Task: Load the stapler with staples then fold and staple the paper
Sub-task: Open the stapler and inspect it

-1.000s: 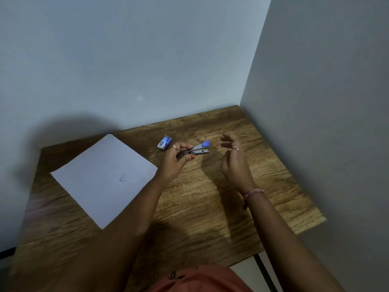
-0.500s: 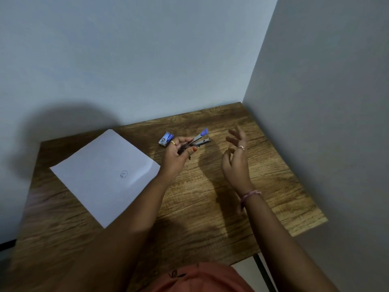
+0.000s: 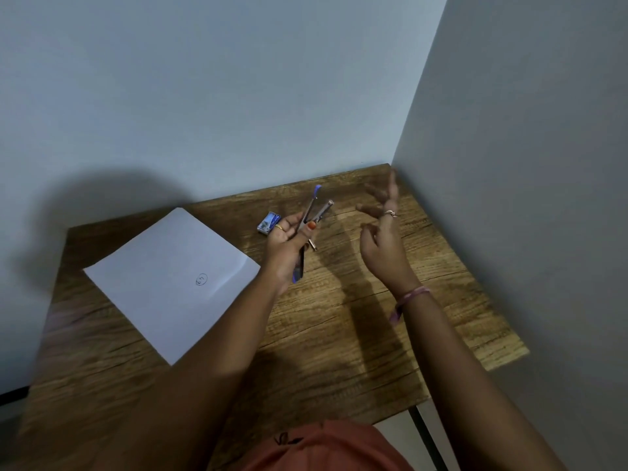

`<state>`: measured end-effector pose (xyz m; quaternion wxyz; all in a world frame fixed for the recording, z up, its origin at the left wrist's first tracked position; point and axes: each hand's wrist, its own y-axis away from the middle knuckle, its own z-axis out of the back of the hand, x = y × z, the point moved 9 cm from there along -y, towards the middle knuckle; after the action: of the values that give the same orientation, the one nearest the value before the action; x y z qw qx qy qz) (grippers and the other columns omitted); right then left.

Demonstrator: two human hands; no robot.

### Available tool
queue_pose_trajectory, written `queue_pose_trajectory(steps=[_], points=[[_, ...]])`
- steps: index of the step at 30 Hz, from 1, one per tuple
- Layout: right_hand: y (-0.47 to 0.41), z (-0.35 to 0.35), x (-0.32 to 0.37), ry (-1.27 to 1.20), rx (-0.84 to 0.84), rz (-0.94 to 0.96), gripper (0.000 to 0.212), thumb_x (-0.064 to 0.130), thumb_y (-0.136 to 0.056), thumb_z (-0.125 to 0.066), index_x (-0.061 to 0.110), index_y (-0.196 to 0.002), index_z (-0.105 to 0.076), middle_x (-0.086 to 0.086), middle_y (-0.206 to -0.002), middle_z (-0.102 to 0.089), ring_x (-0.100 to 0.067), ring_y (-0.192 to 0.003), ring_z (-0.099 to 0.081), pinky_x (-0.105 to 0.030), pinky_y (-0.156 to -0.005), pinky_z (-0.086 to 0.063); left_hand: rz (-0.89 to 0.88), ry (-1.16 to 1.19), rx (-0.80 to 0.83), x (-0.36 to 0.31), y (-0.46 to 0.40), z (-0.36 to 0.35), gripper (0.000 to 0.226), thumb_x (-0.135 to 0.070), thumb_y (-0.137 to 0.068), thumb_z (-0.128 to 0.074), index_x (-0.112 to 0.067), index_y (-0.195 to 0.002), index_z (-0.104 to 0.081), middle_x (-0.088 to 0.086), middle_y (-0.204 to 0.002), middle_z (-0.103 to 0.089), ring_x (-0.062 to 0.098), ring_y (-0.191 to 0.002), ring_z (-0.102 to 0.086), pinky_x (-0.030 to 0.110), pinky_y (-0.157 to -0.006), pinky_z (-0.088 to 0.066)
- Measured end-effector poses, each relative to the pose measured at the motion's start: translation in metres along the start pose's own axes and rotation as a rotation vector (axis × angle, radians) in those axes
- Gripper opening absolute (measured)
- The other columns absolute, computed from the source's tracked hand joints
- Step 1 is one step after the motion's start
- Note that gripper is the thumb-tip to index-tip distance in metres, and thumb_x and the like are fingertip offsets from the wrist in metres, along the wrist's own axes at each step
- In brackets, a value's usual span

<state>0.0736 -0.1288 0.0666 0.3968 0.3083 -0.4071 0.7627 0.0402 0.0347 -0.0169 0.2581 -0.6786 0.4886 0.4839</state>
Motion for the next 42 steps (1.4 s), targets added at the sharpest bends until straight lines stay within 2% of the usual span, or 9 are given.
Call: queue_pose_trajectory(steps=[4,9,12,15,18,26,30,37,42], points=[[-0.001,-0.022,0.007,0.195,0.273,0.088,0.09,-0.021,-0.073,-0.033,0.028,-0.149,-0.021,-0.013,-0.143,-0.036,-0.03,-0.128,-0.042,-0.042,-0.109,-0.036,0.098,0.184,0.037,0.005,0.003,-0.009,0.019,-0.008,-0.09,-0.059,-0.01,-0.108,-0.06,-0.003,-0.084,-0.075,0.005,-0.06,-0.063,0.018,-0.052,-0.05],[-0.015,0.01,0.016,-0.099,-0.066,-0.004,0.095,-0.018,-0.076,-0.034,0.035,-0.147,0.002,-0.014,-0.148,-0.028,-0.026,-0.122,-0.051,-0.018,-0.091,-0.047,0.206,0.247,0.071,0.007,0.008,-0.017,0.017,-0.016,-0.091,-0.059,-0.007,-0.105,-0.063,-0.004,-0.079,-0.073,0.002,-0.057,-0.058,0.016,-0.047,-0.046],[-0.017,-0.018,0.016,0.284,0.286,0.061,0.095,-0.019,-0.072,-0.035,0.032,-0.15,-0.015,-0.011,-0.153,-0.024,-0.031,-0.136,-0.033,-0.043,-0.111,-0.033,0.284,0.27,0.099,0.009,0.013,-0.024,0.021,-0.022,-0.087,-0.062,-0.006,-0.102,-0.063,-0.005,-0.071,-0.07,0.001,-0.055,-0.057,0.015,-0.047,-0.046],[-0.025,0.0,0.027,0.13,0.155,0.084,0.089,-0.022,-0.07,-0.032,0.019,-0.148,-0.025,-0.014,-0.148,-0.035,-0.024,-0.137,-0.034,-0.033,-0.115,-0.028,0.353,0.297,0.119,0.013,0.018,-0.026,0.02,-0.024,-0.087,-0.061,-0.007,-0.098,-0.065,-0.003,-0.076,-0.069,0.001,-0.057,-0.057,0.015,-0.049,-0.047],[-0.031,0.017,0.024,-0.165,-0.035,-0.026,0.09,-0.02,-0.074,-0.03,0.022,-0.15,-0.005,-0.017,-0.144,-0.034,-0.021,-0.126,-0.046,-0.015,-0.102,-0.037,0.405,0.393,0.129,0.016,0.02,-0.029,0.019,-0.02,-0.088,-0.06,-0.006,-0.097,-0.067,0.004,-0.088,-0.072,0.002,-0.059,-0.058,0.016,-0.049,-0.049],[-0.026,-0.01,0.01,0.082,0.225,-0.008,0.084,-0.021,-0.072,-0.032,0.017,-0.147,-0.029,-0.014,-0.145,-0.037,-0.024,-0.137,-0.035,-0.028,-0.114,-0.025,0.442,0.495,0.198,0.013,0.024,-0.035,0.035,-0.01,-0.082,-0.059,0.001,-0.115,-0.055,0.018,-0.108,-0.071,0.007,-0.064,-0.064,0.017,-0.06,-0.055],[-0.026,-0.004,-0.001,-0.104,0.148,-0.153,0.084,-0.015,-0.081,-0.034,0.026,-0.15,-0.011,-0.012,-0.142,-0.041,-0.021,-0.124,-0.048,-0.026,-0.098,-0.041,0.447,0.48,0.195,0.014,0.023,-0.031,0.037,-0.009,-0.083,-0.059,0.001,-0.118,-0.055,0.019,-0.113,-0.069,0.008,-0.065,-0.064,0.018,-0.062,-0.055],[-0.02,-0.015,-0.005,-0.269,0.288,-0.232,0.039,0.013,-0.097,-0.048,0.023,-0.134,-0.051,0.011,-0.12,-0.059,0.007,-0.094,-0.058,-0.017,-0.08,-0.047,0.49,0.413,0.243,0.017,0.023,-0.028,0.035,-0.008,-0.083,-0.056,0.004,-0.116,-0.057,0.022,-0.117,-0.066,0.011,-0.068,-0.065,0.021,-0.066,-0.054],[-0.017,-0.02,-0.015,-0.344,0.271,-0.302,0.027,0.018,-0.098,-0.05,0.021,-0.122,-0.061,0.006,-0.104,-0.065,-0.011,-0.096,-0.06,-0.029,-0.079,-0.049,0.494,0.384,0.325,0.016,0.025,-0.027,0.039,-0.002,-0.082,-0.052,0.0,-0.12,-0.057,0.018,-0.114,-0.066,0.012,-0.076,-0.065,0.023,-0.07,-0.055]])
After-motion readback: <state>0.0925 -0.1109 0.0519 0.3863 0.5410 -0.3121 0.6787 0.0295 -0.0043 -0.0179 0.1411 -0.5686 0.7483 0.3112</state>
